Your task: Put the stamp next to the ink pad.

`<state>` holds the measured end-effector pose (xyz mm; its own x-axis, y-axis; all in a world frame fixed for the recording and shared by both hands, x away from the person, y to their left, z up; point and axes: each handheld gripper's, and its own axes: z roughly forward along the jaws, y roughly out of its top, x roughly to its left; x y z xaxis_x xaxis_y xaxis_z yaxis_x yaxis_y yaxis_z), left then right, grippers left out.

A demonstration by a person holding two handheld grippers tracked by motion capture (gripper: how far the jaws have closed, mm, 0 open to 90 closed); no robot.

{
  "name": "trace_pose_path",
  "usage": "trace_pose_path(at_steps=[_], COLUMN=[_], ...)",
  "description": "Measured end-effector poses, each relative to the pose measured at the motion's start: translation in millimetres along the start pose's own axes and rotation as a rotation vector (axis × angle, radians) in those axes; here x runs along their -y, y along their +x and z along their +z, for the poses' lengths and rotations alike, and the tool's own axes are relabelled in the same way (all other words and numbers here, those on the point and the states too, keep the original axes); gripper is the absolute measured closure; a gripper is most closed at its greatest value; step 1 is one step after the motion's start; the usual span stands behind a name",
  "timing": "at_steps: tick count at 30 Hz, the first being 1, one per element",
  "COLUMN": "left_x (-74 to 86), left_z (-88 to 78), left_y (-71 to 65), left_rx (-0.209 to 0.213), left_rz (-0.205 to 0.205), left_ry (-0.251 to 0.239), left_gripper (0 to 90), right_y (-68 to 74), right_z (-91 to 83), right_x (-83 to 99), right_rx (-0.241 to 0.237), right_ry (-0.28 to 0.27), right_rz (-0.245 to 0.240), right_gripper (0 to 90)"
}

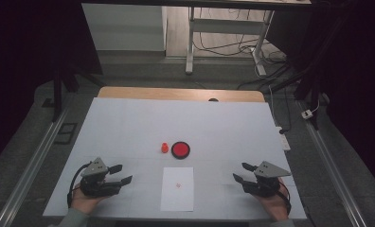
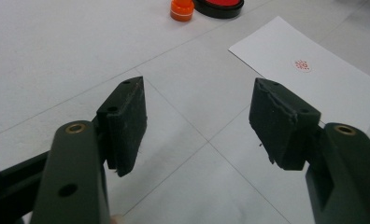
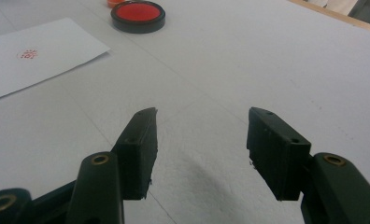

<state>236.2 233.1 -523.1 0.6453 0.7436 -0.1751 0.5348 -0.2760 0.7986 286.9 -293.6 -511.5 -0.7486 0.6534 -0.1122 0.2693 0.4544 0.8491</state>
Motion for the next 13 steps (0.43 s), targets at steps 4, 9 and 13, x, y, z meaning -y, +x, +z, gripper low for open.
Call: trace_pose_path(at_steps=[4,9,13], left_x=[-0.3,-0.1,-0.3], left_z=[0.2,-0.2,0.2], left_y=[0.0,0.1,-0.2], left_rx=[-0.001,0.0,0.0], left_rz=[0.0,0.0,0.002], left_ry=[-0.001,-0.002,0.0], left_gripper=[37.0,37.0,36.9], right_y=[0.8,0.3,0.2], right_z=[0.5,0.2,0.2], right_x=[-0.4,-0.6,-0.6], right_rx=[0.006,-0.003,0.001], right_ry=[0.013,0.012,0.009], right_rz=[-0.012,-0.013,-0.014], right_gripper=[42.8,42.8,42.8])
